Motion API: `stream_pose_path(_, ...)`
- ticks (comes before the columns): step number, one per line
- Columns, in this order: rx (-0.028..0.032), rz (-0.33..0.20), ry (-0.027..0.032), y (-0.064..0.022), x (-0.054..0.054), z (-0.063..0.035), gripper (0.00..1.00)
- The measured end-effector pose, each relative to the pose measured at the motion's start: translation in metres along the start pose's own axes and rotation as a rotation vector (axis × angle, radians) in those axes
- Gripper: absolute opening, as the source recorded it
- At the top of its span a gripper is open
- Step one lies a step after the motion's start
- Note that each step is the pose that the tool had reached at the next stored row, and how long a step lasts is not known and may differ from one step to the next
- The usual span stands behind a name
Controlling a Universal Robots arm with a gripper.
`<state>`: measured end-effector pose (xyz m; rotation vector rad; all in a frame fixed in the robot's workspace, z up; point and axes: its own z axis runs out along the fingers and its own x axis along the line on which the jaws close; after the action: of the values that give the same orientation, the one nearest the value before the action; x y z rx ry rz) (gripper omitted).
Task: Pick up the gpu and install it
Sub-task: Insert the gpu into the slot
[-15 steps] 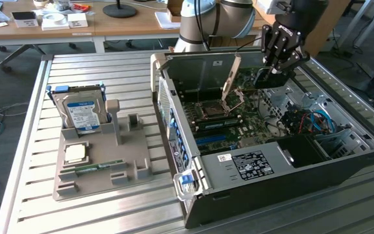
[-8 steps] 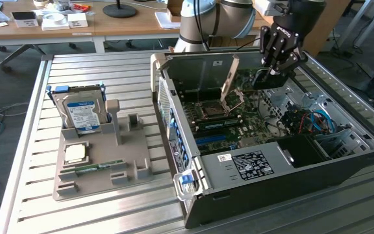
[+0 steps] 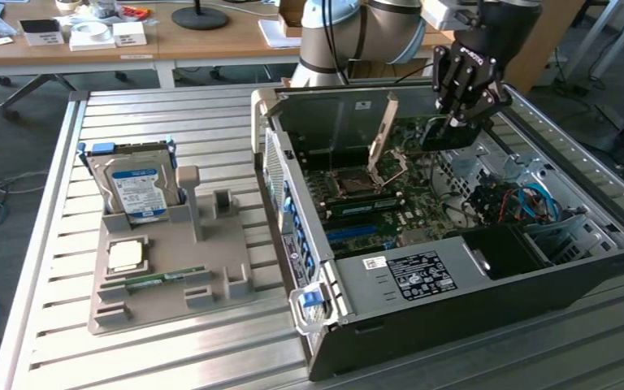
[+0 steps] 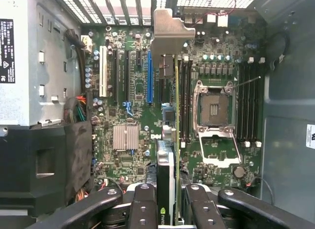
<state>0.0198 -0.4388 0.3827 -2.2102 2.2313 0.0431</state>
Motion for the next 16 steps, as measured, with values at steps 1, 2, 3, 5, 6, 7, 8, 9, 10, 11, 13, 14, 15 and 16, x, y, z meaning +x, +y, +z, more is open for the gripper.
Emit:
stream_pose_path(1, 0.0, 0.002, 0.0, 0.0, 0.0, 0.0, 0.27)
stream_pose_path(2, 0.0, 0.002, 0.0001, 0.0001, 0.0, 0.0001, 0.27)
stream_pose_path(3, 0.0, 0.003, 0.0, 0.0001, 0.0, 0.0001, 0.27)
stream_pose_path(5, 0.0003, 0.007, -0.0006, 0.0005, 0.0, 0.001, 0.27)
stream_pose_path(6, 0.0003, 0.01, -0.0004, 0.0007, 0.0, 0.0012, 0.27)
stream_pose_path(7, 0.0003, 0.01, -0.0004, 0.0007, 0.0001, 0.0012, 0.27)
stream_pose_path(8, 0.0002, 0.01, -0.0003, 0.0007, 0.0001, 0.0011, 0.27)
stream_pose_path(9, 0.0002, 0.011, -0.0003, 0.0007, 0.0001, 0.0011, 0.27)
stream_pose_path(10, 0.0003, 0.01, -0.0003, 0.0007, 0.0, 0.0012, 0.27)
stream_pose_path(11, 0.0003, 0.01, -0.0003, 0.0007, 0.0001, 0.0012, 0.27)
stream_pose_path(13, 0.0003, 0.011, -0.0004, 0.0008, 0.0, 0.0013, 0.27)
stream_pose_path(14, 0.0004, 0.011, -0.0006, 0.0014, 0.0, 0.0018, 0.27)
stream_pose_path(15, 0.0003, 0.011, -0.0005, 0.002, 0.0, 0.002, 0.27)
stream_pose_path(16, 0.0003, 0.012, -0.0003, 0.0025, 0.0001, 0.002, 0.27)
